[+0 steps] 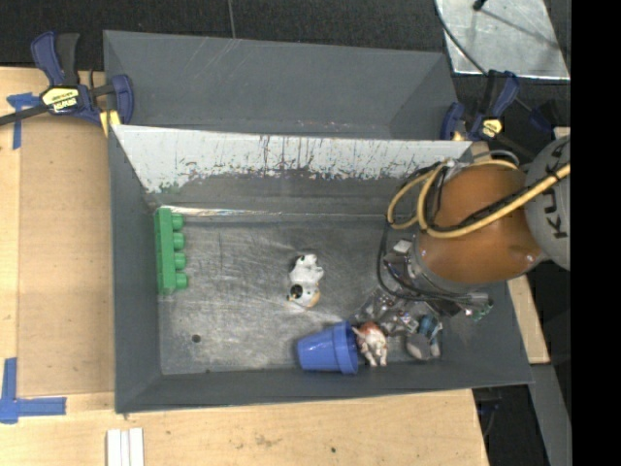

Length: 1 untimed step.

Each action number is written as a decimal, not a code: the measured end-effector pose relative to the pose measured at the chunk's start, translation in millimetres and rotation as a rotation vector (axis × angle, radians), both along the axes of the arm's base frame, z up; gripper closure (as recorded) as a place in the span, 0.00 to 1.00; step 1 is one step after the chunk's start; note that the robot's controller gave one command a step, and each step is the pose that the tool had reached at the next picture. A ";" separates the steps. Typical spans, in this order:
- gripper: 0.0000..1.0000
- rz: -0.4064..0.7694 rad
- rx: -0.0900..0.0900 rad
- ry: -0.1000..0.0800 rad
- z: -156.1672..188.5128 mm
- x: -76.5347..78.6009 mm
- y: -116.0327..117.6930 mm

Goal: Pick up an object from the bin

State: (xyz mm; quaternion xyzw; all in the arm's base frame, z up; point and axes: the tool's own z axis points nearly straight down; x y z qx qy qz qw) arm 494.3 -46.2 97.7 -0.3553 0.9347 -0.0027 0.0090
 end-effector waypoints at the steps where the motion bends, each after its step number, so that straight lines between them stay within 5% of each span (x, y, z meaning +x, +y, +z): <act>1: 1.00 -0.037 0.000 0.017 125.5 29.4 9.2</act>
Offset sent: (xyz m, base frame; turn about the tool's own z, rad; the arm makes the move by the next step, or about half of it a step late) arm 0.0000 0.0000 0.0000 0.0000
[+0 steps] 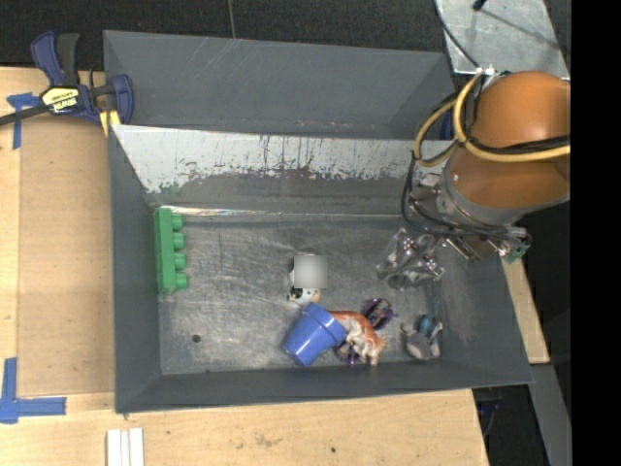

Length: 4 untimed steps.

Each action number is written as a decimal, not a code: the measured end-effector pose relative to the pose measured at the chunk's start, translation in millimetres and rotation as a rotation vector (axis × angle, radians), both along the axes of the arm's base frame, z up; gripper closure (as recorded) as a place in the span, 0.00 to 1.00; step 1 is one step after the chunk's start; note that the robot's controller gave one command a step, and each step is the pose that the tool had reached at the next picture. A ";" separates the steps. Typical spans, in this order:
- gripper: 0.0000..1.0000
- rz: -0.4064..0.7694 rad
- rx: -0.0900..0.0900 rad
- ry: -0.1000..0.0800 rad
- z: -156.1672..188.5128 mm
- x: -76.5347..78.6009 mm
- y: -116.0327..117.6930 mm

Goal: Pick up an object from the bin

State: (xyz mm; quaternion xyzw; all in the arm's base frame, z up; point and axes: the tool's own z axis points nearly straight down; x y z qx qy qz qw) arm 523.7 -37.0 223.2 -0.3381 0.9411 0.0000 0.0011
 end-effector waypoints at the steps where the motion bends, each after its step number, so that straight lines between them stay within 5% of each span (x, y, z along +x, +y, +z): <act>1: 0.00 -0.002 0.000 0.000 -0.1 -0.1 -0.2; 2: 0.00 -0.003 0.000 0.000 -0.1 -0.1 -0.2; 3: 0.00 0.064 -0.001 -0.008 -34.7 -6.2 7.9; 4: 0.00 0.239 -0.002 -0.004 -82.2 11.0 -0.7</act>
Offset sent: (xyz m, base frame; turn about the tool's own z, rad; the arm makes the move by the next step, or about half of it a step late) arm 0.0000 0.0000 0.0000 0.0000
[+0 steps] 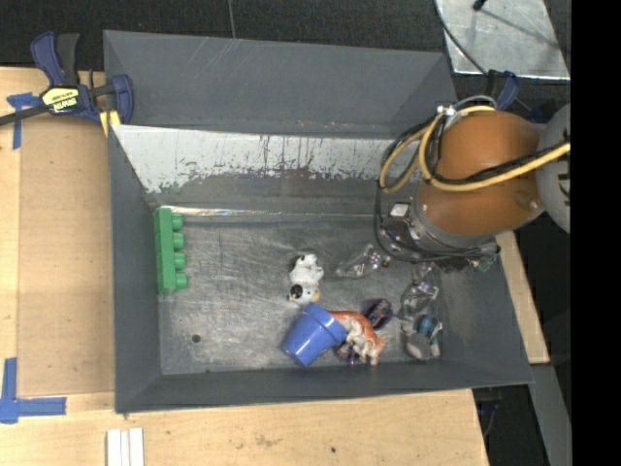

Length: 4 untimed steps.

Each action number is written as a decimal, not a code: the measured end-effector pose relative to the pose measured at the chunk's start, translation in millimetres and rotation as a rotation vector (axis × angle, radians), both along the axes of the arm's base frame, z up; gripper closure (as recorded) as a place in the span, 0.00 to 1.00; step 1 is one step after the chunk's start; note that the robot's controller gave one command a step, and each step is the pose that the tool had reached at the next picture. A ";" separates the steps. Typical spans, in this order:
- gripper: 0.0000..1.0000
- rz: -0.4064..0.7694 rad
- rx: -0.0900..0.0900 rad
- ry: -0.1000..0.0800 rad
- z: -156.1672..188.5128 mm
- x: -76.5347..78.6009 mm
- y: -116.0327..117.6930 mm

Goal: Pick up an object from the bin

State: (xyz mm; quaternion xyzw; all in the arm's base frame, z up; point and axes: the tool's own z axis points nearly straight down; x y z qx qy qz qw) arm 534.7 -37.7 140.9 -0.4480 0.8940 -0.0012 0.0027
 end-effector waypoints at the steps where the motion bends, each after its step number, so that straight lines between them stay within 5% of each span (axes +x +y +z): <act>1: 0.00 0.178 -0.004 0.001 -49.4 0.0 29.5; 2: 0.00 0.235 0.005 0.005 -63.9 28.8 20.4; 3: 1.00 0.365 0.000 -0.017 -65.3 -11.0 26.0; 4: 1.00 0.365 0.000 -0.017 -65.4 -11.0 26.0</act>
Offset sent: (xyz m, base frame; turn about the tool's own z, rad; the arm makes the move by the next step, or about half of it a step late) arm 0.0681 -0.0459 -0.0709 -0.2259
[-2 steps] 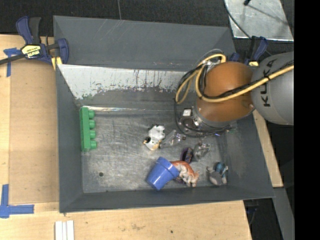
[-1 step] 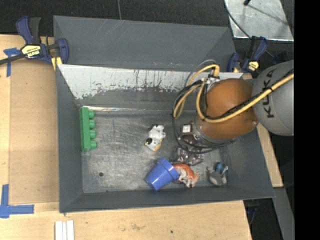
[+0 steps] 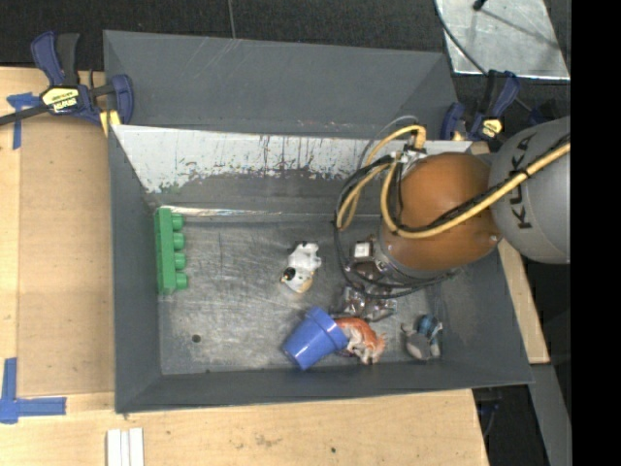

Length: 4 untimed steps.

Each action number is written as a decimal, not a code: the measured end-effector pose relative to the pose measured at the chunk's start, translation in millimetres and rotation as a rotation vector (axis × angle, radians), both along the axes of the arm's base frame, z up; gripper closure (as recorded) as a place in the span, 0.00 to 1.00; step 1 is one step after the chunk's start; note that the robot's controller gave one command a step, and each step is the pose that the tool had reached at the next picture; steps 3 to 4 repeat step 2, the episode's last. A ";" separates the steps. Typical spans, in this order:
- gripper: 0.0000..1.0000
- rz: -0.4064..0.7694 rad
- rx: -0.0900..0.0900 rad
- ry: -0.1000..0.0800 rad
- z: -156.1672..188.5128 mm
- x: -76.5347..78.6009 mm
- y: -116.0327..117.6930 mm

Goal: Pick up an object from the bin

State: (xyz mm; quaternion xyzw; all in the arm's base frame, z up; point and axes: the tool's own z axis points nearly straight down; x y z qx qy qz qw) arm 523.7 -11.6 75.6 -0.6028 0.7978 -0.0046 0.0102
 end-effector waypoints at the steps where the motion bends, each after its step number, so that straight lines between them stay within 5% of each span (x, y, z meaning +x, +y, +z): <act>1: 1.00 0.000 0.000 0.000 0.0 0.0 0.0; 4: 1.00 0.000 0.000 0.000 0.0 0.0 0.0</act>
Offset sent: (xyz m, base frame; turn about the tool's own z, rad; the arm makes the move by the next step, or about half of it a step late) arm 0.0000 0.0000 0.0000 0.0000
